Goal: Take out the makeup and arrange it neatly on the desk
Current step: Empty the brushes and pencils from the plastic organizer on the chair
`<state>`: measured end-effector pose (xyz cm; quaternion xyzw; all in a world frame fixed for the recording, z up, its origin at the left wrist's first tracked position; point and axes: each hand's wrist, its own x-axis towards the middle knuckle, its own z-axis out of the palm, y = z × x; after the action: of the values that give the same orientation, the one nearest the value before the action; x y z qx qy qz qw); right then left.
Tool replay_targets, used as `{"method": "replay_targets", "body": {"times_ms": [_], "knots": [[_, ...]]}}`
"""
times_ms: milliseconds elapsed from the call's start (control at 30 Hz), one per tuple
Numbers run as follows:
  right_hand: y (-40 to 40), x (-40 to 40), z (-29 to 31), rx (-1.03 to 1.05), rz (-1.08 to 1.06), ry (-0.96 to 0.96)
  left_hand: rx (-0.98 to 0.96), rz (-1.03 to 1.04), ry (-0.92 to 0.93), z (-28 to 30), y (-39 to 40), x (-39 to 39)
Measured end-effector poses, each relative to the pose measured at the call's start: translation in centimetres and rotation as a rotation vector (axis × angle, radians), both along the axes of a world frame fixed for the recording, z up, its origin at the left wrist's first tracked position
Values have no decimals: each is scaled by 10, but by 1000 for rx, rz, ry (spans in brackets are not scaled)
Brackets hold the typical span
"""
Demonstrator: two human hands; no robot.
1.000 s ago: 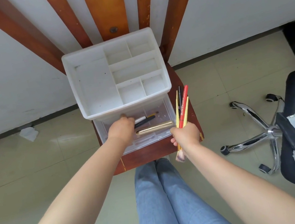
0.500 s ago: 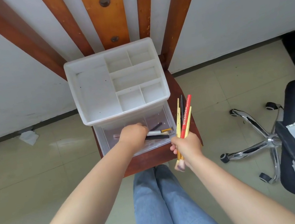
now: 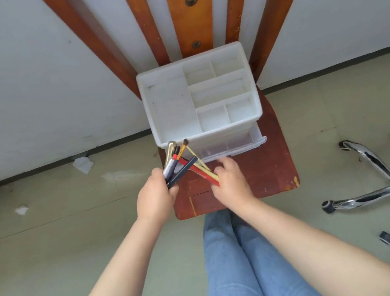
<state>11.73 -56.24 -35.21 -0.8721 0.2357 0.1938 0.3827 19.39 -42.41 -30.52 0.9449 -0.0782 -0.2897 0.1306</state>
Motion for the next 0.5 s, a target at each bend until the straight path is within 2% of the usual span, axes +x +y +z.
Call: {"method": "replay_targets", "body": {"times_ms": [167, 267, 400, 500], "knots": [[-12, 46, 3, -210, 112, 90, 45, 114, -7, -2, 21, 0], [-14, 52, 2, -205, 126, 135, 34, 133, -33, -1, 22, -2], [-17, 31, 16, -149, 175, 158, 45, 30, -49, 13, 15, -5], [-32, 8, 43, -237, 143, 101, 45, -75, -70, 34, 1, -2]]}}
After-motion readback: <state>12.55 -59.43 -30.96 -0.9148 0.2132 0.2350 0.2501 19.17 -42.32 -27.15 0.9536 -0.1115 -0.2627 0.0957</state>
